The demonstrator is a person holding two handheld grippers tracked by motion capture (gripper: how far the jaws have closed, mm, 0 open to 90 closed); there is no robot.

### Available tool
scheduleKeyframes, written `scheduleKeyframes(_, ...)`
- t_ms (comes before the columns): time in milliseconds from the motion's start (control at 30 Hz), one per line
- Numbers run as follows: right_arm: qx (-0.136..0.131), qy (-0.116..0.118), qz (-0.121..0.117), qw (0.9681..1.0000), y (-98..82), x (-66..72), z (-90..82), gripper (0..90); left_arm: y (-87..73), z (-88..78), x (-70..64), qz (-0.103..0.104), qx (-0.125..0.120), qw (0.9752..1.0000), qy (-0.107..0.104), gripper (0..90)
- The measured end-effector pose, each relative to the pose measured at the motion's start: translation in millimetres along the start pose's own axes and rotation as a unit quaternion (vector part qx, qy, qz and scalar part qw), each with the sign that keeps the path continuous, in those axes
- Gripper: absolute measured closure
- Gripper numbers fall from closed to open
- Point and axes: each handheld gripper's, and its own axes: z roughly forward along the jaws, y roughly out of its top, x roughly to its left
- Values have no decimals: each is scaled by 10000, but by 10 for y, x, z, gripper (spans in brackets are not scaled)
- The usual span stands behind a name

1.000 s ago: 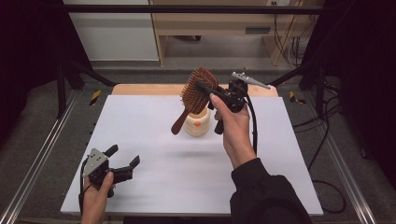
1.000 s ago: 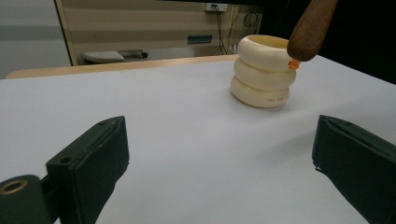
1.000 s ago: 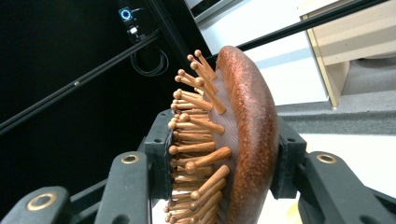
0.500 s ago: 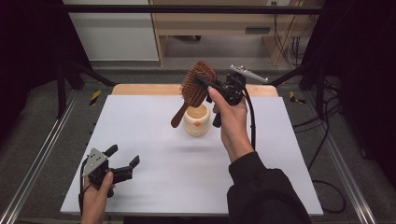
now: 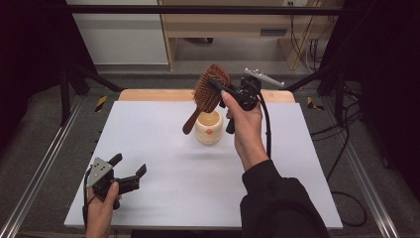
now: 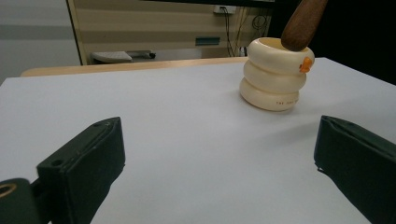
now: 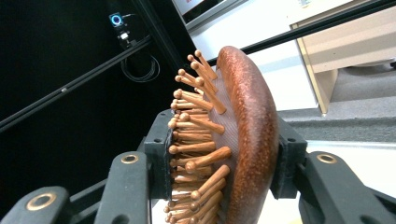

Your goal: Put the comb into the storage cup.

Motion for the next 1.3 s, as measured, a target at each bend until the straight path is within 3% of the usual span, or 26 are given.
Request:
scheduleKeyframes(833,-117,-215,-94,9997,105,-80,110,522,-3,2,9,9,-26,10000,-3,25)
scheduleKeyframes(1300,-334,-316,-113,9989,179,-126,175,521,-5,3,15,-3,-31,10000,-34,24)
